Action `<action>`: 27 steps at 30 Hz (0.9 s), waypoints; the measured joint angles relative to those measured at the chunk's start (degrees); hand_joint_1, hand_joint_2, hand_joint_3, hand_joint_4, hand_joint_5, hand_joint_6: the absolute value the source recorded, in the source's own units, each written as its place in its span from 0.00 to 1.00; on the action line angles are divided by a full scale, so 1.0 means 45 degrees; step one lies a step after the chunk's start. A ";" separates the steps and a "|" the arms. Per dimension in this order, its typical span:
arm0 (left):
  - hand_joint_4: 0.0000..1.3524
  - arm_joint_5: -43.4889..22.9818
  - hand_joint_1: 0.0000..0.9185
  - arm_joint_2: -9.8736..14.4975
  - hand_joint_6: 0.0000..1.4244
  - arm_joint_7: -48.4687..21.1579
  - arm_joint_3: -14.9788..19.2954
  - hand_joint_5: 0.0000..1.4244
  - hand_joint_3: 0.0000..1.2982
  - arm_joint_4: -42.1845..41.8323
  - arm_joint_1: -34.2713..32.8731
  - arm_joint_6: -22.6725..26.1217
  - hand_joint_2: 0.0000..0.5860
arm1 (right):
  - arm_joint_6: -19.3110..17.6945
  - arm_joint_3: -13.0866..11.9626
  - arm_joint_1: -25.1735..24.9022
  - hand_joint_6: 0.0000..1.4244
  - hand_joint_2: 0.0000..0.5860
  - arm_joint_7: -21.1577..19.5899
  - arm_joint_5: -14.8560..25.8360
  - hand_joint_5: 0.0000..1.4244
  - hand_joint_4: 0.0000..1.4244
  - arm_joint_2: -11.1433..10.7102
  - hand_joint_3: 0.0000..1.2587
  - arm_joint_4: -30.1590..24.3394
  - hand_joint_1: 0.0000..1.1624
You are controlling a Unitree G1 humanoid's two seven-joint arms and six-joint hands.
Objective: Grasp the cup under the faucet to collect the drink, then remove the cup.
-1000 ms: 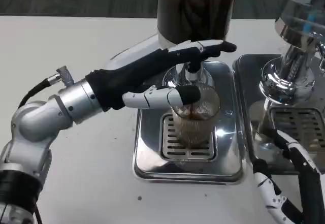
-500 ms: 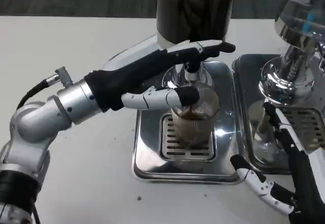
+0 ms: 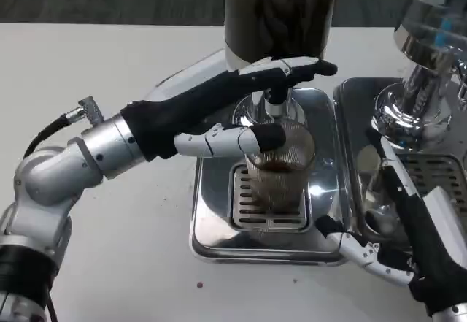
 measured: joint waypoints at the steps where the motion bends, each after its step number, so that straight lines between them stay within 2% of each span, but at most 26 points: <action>1: 0.07 -0.0002 0.00 0.0000 0.00 0.0001 0.0000 0.08 0.12 0.0000 0.0000 -0.0001 0.24 | -0.0006 -0.0003 -0.0087 0.05 0.36 0.0074 0.0095 0.00 0.00 -0.0026 0.00 0.0040 0.51; 7: 0.07 -0.0003 0.00 0.0002 0.00 0.0006 0.0000 0.08 0.12 -0.0002 0.0004 -0.0002 0.24 | -0.0107 -0.0055 -0.0752 0.05 0.35 0.0475 0.0753 0.00 0.00 -0.0191 0.00 0.0619 0.51; 16: 0.07 -0.0008 0.00 0.0109 0.00 0.0017 0.0025 0.08 0.12 -0.0066 0.0029 -0.0012 0.25 | -0.0194 -0.0030 -0.1038 0.06 0.35 0.0566 0.0915 0.02 0.01 -0.0157 0.00 0.0945 0.51; 27: 0.07 -0.0051 0.00 0.0261 0.00 -0.0001 0.0033 0.08 0.12 -0.0065 0.0029 -0.0063 0.25 | -0.0456 0.0030 -0.1322 0.07 0.36 0.0562 0.0915 0.03 0.02 0.0297 0.00 0.1297 0.51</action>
